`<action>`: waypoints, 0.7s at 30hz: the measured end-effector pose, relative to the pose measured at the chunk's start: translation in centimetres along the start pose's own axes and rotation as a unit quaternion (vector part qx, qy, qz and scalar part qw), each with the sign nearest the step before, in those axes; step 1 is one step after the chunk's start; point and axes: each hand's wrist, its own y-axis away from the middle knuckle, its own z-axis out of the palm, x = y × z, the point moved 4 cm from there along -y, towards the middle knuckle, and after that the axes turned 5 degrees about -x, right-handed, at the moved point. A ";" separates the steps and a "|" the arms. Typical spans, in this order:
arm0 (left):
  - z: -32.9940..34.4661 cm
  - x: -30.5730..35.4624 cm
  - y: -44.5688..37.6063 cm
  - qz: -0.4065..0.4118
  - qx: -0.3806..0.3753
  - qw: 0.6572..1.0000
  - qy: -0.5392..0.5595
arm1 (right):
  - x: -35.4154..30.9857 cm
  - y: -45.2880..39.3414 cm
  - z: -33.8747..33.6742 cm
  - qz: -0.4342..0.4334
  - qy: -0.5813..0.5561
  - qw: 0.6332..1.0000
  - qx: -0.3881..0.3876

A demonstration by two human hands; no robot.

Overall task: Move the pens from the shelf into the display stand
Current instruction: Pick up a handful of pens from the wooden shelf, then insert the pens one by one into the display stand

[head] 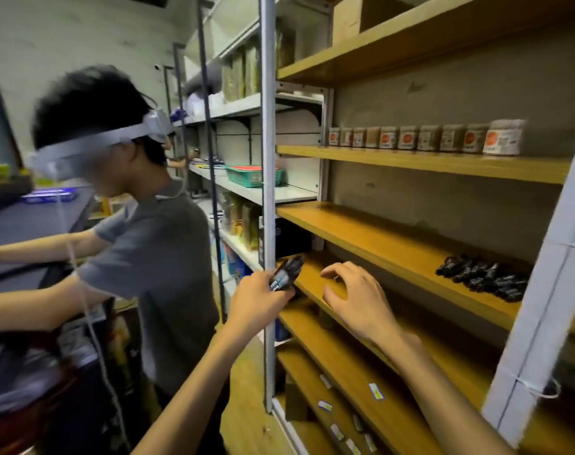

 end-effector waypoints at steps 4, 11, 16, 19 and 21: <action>-6.4 -4.4 5.9 -0.060 0.047 0.997 -0.021 | -7.4 0.6 3.5 -0.051 -0.034 0.998 -0.031; -19.2 -10.6 18.2 -0.109 0.175 0.977 -0.051 | -22.1 3.6 10.1 -0.161 -0.108 0.978 -0.071; -29.2 -15.3 28.9 -0.148 0.216 0.964 -0.057 | -34.4 8.0 14.4 -0.219 -0.145 0.961 -0.092; -35.0 -17.9 35.4 -0.171 0.237 0.954 -0.072 | -41.9 11.2 16.5 -0.246 -0.163 0.949 -0.105; -38.6 -19.6 39.1 -0.190 0.250 0.945 -0.089 | -46.3 13.1 17.6 -0.260 -0.170 0.944 -0.110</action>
